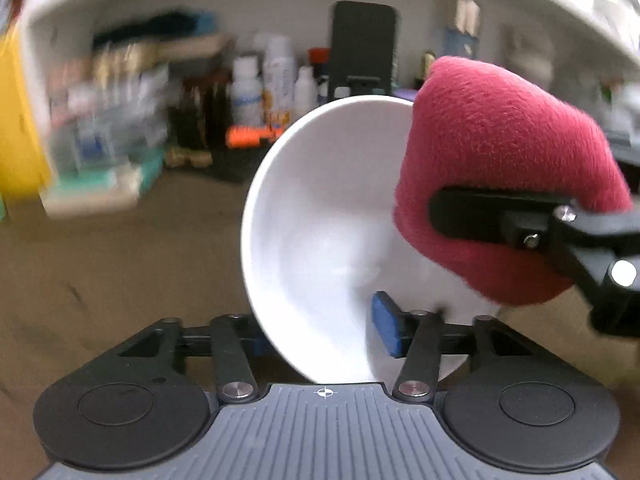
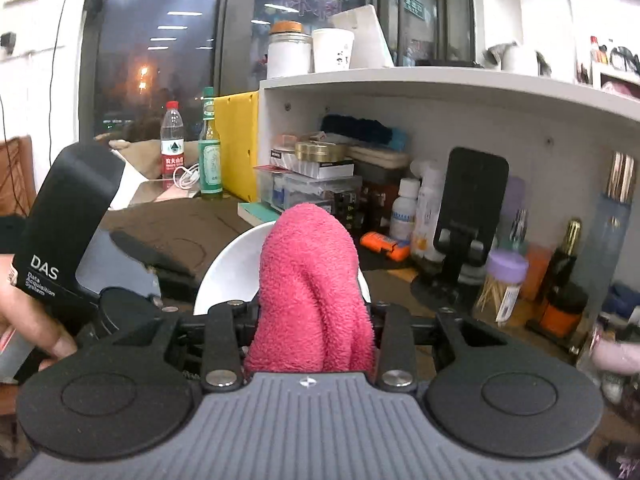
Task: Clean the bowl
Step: 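Wipe the towel across the bowl interior toward the rim with the right gripper, then continue scrubbing inside the bowl with the towel held by the right gripper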
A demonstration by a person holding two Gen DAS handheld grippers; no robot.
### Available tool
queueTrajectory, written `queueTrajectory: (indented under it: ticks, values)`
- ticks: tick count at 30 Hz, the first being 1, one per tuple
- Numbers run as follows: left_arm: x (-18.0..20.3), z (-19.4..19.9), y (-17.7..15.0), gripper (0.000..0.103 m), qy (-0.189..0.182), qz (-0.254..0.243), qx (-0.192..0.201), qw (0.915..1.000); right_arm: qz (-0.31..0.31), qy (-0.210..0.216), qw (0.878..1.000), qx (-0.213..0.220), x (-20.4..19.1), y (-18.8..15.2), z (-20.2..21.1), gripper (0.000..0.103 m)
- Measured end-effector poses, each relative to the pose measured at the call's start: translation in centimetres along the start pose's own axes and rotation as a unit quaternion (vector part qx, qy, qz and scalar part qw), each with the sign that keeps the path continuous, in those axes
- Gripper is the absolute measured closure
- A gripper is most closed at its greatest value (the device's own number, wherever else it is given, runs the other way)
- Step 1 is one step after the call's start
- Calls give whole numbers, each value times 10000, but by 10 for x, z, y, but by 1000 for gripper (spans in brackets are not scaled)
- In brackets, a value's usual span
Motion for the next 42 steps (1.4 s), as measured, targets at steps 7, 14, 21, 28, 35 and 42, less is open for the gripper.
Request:
queueTrajectory:
  ticks: [7,14,21,28,35,42]
  values:
    - [15,5,10,73,11,-940,-33,9956,1304,-352,9907,179,-18,8,2,66]
    - [-5,23,18,76,604,-2073,-525,9750,3113,-1241,9419,-242,-36,-3,-20,66]
    - [4,20,27,76,867,-2363,-485,9666,2373,-1057,9599,-1051,-40,-21,-53,63]
    - [-3,14,22,53,623,-1792,-398,9810,-1217,1198,9822,-787,25,-30,-45,64]
    - [-2,6,0,42,220,-571,-75,9981,-1773,1141,9763,-494,39,-32,-40,63]
    - [7,6,6,64,469,-919,90,9946,-1221,866,9883,-299,32,-25,-25,29]
Point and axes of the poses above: each gripper's, at about its wrist camera, not at the fingertips, and z roughly against the way its jaws point, x to its right, y to its top, the point moved 3 cm from there along -z, roughly the way its jaws point, and after that the axes turned 14 degrees about -x, right-handed, at the moved point
